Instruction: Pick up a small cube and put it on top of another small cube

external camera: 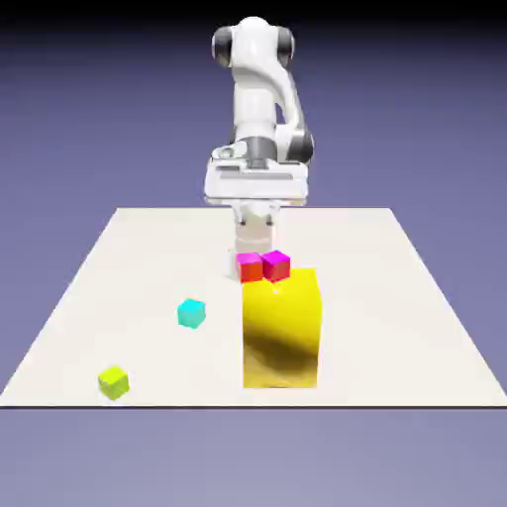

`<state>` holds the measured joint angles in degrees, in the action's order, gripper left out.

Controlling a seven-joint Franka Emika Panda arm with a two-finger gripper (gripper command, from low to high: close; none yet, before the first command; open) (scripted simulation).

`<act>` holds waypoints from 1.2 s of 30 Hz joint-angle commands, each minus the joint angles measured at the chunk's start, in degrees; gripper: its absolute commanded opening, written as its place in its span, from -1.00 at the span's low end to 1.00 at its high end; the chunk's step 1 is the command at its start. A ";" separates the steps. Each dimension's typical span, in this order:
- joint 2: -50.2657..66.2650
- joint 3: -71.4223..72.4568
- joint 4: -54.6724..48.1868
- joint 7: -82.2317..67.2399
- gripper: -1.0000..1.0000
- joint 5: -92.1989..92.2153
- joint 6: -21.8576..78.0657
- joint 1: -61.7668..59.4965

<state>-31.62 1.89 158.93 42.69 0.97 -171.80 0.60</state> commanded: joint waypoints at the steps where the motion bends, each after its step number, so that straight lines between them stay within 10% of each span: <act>1: 2.08 0.42 -2.01 -0.81 0.00 -0.89 2.10 -0.41; 36: 73.94 -2.44 -60.65 -35.21 0.00 -45.85 62.70 -15.57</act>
<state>42.32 -0.55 98.29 7.48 -44.88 -109.10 -14.97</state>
